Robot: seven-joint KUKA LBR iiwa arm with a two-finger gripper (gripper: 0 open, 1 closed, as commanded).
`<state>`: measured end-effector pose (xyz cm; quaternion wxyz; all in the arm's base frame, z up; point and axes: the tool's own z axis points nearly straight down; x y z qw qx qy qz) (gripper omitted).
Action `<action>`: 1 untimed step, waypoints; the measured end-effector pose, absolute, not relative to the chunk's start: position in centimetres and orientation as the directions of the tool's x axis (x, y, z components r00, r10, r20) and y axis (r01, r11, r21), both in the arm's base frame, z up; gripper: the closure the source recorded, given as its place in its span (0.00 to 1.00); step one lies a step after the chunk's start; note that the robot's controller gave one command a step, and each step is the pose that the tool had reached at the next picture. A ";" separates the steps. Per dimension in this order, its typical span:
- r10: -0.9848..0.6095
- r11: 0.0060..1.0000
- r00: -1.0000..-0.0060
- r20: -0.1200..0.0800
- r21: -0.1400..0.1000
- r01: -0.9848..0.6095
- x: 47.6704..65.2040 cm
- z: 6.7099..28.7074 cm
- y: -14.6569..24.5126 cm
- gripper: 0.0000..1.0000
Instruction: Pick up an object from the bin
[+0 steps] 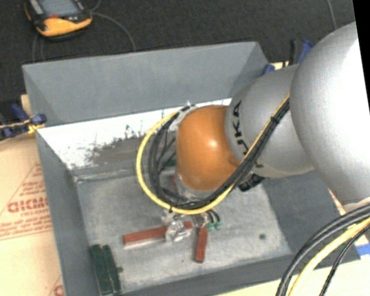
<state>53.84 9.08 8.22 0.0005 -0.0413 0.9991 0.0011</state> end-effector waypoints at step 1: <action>-0.099 0.995 -0.995 -0.001 -0.001 -0.099 53.7 27.0 6.8 1.00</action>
Offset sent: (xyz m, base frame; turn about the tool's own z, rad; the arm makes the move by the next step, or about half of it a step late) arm 0.0000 0.0000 0.0000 0.0000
